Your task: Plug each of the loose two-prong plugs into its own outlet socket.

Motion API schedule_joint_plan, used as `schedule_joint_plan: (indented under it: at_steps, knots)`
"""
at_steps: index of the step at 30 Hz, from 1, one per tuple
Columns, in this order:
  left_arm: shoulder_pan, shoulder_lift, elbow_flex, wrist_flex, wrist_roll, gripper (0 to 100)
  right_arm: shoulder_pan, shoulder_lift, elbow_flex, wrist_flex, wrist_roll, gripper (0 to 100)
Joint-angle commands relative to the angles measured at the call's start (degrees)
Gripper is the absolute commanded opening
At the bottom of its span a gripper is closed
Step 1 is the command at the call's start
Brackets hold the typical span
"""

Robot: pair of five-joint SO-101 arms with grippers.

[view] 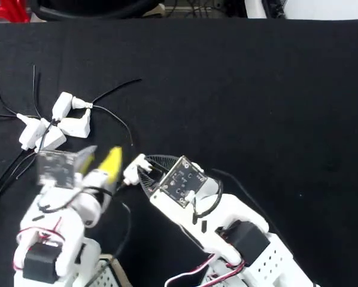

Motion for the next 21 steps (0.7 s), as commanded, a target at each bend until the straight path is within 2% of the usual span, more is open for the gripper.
schedule_joint_plan:
  at_steps: [1,4,8,13,17,21]
  knots:
    - [-15.34,0.00,0.84,-0.18,-0.26,18,-0.35,6.81,-3.21,-0.18,-2.73,1.1]
    - [-23.87,0.00,6.11,-3.08,-0.18,18,-0.35,16.13,-4.62,-3.34,-4.31,1.1]
    - [-29.58,0.00,13.23,-6.95,-0.18,18,-0.35,27.47,-4.35,-10.81,-4.22,1.1]
    - [-31.08,0.00,17.89,-8.44,-0.35,18,0.62,37.58,-4.79,-17.58,-4.22,1.1]
    - [-30.73,0.00,19.47,-8.18,-4.66,18,3.34,43.12,-6.64,-20.04,-4.22,1.1]
    - [-30.64,0.00,20.18,-8.44,-5.36,18,4.66,47.43,-7.34,-24.35,-3.96,1.1]
